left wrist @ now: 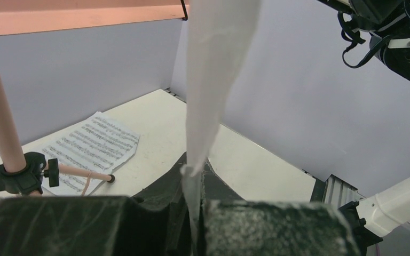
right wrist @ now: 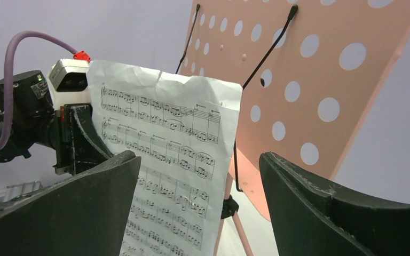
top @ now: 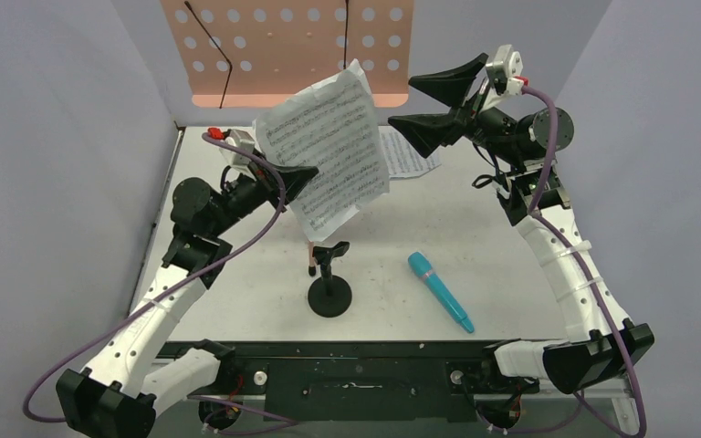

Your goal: Set up the instrument practice props

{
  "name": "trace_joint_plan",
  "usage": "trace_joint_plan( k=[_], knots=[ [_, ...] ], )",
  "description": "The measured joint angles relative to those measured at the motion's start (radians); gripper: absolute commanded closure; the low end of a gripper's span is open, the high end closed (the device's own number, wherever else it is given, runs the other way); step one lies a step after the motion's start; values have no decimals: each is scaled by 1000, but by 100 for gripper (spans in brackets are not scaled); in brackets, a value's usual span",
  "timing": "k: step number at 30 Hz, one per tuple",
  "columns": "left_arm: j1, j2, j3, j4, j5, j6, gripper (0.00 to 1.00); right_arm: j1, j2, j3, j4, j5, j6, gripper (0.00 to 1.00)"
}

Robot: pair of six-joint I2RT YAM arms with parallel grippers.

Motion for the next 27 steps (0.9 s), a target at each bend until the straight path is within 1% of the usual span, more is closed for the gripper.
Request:
trace_joint_plan(
  k=[6,13,14,16,17,18,20,22,25,27],
  knots=[
    [11,-38,38,-117,-3,13,100,0,18,28,15,14,12,15],
    [28,-51,156,-258,-6,47,100,0,32,38,13,68,69,13],
    [29,-53,171,-274,-8,53,100,0,34,42,9,78,77,11],
    [33,-59,213,-314,-12,63,100,0,39,52,7,100,90,2],
    [34,-62,232,-331,-15,72,100,0,40,55,7,115,97,8],
    [35,-64,251,-348,-18,79,100,0,40,56,6,132,108,10],
    [35,-64,294,-385,-22,92,100,-3,42,72,-11,171,148,10],
    [37,-57,351,-431,-29,111,100,-18,62,123,-42,202,223,10],
    [39,-44,418,-462,-48,136,100,-52,93,185,-53,238,319,10],
    [40,-42,440,-463,-66,152,100,-66,103,199,-66,258,358,10]
  ],
)
